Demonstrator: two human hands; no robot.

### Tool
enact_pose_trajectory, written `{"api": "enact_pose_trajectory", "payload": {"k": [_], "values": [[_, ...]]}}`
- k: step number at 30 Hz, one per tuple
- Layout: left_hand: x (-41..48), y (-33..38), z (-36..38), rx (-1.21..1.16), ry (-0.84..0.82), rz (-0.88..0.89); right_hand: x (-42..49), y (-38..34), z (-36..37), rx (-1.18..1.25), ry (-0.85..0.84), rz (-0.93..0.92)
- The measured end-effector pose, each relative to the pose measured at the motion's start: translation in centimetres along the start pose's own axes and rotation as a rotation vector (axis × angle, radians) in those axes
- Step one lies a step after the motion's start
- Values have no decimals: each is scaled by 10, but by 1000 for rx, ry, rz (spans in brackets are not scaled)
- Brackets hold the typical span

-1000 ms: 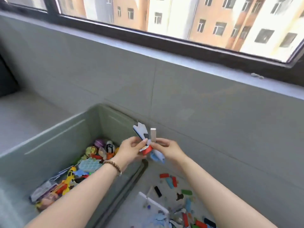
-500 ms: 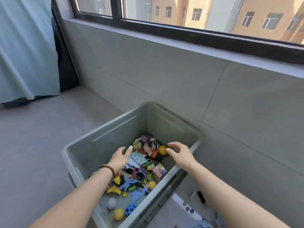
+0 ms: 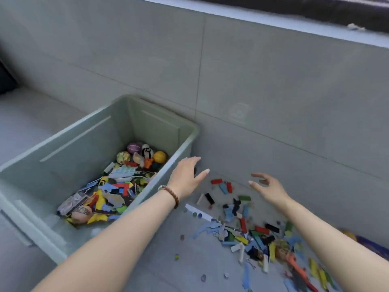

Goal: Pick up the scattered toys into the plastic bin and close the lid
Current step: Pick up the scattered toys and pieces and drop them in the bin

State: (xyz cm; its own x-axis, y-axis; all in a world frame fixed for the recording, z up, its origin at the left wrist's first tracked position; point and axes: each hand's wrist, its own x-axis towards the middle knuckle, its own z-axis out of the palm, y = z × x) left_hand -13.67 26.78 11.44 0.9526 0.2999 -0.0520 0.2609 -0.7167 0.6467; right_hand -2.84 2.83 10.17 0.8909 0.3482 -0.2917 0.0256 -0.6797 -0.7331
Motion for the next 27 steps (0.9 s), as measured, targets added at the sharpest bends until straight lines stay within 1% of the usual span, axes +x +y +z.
{"api": "enact_pose_trajectory", "payload": {"k": [3, 7, 10, 12, 15, 20, 23, 27], "values": [[-17, -3, 43, 19, -142, -52, -22, 50, 3, 2, -39, 71], [-48, -34, 94, 78, -319, -214, -48, 104, 32, 30, -138, 120], [-71, -71, 122, 126, -411, -341, -62, 134, 61, 73, -201, 144], [-85, -94, 135, 145, -440, -395, -69, 152, 83, 119, -246, 169], [-96, -120, 151, 139, -453, -438, -77, 174, 116, 161, -317, 189], [-84, -143, 178, 113, -391, -364, -80, 193, 151, 170, -356, 179], [-78, -151, 193, 114, -348, -292, -83, 203, 162, 96, -390, 143], [-81, -161, 206, 103, -213, -296, -89, 216, 172, -35, -374, 100]]}}
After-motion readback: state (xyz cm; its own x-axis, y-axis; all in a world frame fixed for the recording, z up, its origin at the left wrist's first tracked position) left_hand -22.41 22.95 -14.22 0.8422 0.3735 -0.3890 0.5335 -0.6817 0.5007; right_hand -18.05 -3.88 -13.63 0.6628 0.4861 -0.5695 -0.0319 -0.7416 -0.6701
